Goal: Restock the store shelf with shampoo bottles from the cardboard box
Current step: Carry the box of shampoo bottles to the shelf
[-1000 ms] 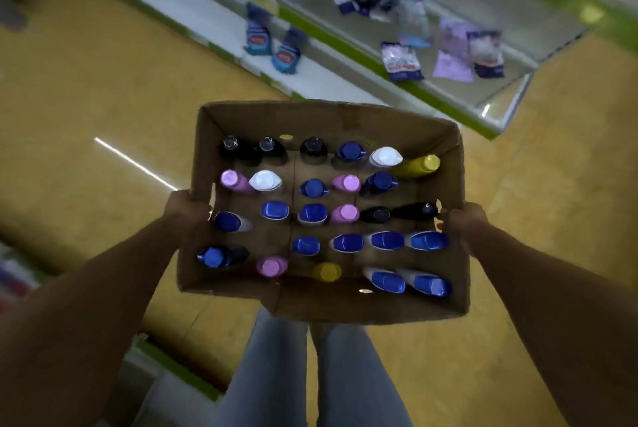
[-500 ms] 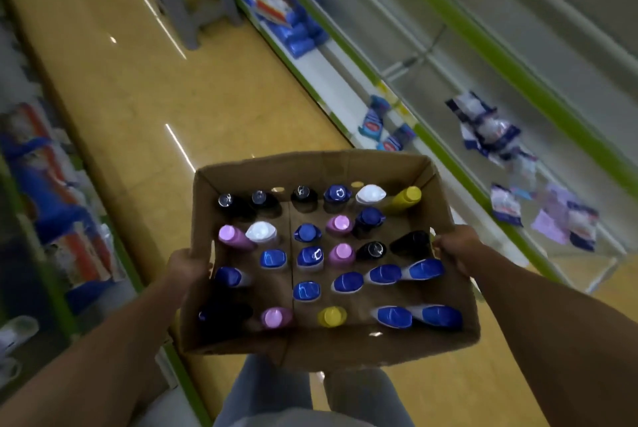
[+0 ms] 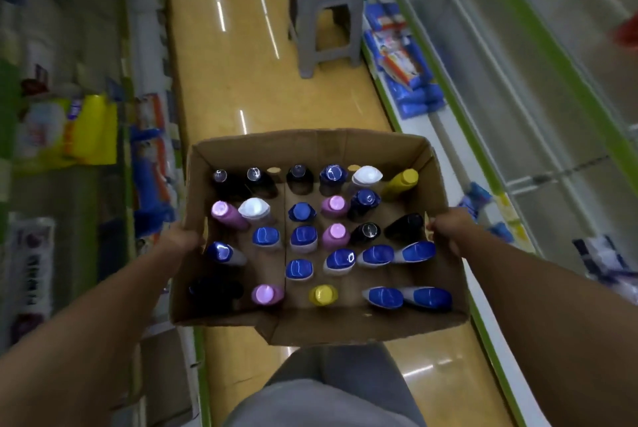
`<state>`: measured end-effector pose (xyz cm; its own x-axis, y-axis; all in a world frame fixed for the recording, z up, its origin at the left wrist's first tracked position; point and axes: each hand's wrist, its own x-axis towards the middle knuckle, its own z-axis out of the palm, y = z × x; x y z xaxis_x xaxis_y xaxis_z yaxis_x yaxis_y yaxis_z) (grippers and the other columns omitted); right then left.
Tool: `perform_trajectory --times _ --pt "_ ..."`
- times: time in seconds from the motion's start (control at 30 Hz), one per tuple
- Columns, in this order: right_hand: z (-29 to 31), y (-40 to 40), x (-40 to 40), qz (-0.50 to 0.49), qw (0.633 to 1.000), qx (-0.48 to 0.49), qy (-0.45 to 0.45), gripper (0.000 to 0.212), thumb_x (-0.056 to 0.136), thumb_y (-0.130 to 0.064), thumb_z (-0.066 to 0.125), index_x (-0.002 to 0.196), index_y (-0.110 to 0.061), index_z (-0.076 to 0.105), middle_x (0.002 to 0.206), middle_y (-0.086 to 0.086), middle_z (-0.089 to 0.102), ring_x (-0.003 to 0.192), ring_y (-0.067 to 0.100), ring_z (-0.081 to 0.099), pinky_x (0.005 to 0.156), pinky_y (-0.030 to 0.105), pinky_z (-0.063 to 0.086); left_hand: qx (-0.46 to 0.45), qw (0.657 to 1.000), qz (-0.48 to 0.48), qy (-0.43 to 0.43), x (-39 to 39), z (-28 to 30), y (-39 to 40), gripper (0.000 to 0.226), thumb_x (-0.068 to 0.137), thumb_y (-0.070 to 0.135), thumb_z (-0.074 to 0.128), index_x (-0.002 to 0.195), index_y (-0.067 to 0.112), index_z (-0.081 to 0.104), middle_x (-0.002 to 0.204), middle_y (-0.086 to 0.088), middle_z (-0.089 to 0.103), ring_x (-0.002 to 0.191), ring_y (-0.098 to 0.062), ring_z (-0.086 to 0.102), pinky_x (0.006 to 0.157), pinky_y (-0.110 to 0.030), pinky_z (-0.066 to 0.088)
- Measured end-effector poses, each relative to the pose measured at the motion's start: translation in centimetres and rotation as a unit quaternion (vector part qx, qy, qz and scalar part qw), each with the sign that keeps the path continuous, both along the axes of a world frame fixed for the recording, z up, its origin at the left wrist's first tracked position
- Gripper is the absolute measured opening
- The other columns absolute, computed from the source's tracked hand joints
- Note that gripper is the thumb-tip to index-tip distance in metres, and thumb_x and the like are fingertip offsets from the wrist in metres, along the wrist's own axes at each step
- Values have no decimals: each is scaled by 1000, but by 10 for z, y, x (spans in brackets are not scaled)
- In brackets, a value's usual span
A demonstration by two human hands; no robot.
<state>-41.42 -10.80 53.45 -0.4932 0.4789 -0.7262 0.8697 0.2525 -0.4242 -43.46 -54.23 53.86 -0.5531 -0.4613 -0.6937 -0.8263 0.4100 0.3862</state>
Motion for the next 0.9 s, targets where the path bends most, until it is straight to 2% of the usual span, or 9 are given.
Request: perform_trajectory --times 0.1,0.2,0.27,0.37,0.47,0.57,0.67,0.8,0.9 --pt "9 -23 -78 32 999 -3 14 7 87 7 56 84 1 57 90 24 57 62 24 50 54 31 42 20 999 35 25 -41 13 -22 29 86 -8 57 115 -12 56 83 -19 56 66 -27 51 60 -31 45" --pt "13 -47 -155 55 998 2 27 22 87 11 55 108 15 57 84 25 53 60 25 47 52 34 38 13 997 70 32 -91 17 -46 27 84 -4 62 109 -13 59 91 -27 62 72 -34 57 65 -36 52" --pt "13 -63 -208 82 996 -11 32 18 87 14 53 104 15 58 87 28 55 69 28 50 54 31 38 10 996 84 35 -126 17 -60 26 84 -7 61 108 -16 58 83 -25 59 62 -31 53 47 -25 51" --pt "17 -84 -283 101 995 -8 23 13 90 9 53 103 10 57 104 31 55 90 31 52 63 32 44 1 993 108 39 -177 24 -77 23 83 -11 59 105 -19 58 70 -20 53 53 -26 46 32 -23 41" --pt "29 -107 -351 117 993 -25 8 16 92 7 51 108 6 54 87 19 53 86 28 53 66 32 45 13 991 125 49 -231 34 -91 23 83 -12 57 106 -18 58 73 -23 54 48 -26 48 42 -28 47" --pt "36 -127 -415 130 991 -29 3 23 93 6 51 116 8 52 92 18 53 93 29 51 65 31 45 23 986 147 74 -282 40 -109 25 83 -15 54 107 -18 57 78 -24 54 38 -20 51 41 -31 45" --pt "44 -149 -469 138 990 -26 3 31 92 8 51 123 9 50 86 17 51 90 29 51 79 36 47 27 985 151 80 -334 42 -125 16 84 -14 53 97 -8 60 70 -21 53 38 -20 51 39 -28 43" --pt "47 -175 -542 139 990 -20 27 29 94 10 46 122 15 50 73 13 44 64 20 44 57 28 38 35 981 167 95 -410 34 -149 14 85 -9 58 99 -12 60 78 -22 54 64 -31 54 55 -33 49" --pt "39 -193 -595 120 992 -22 36 28 95 9 44 122 16 48 74 14 44 64 19 44 56 28 37 35 983 153 93 -475 23 -170 22 83 -13 57 105 -19 59 65 -16 51 55 -27 48 46 -31 46"
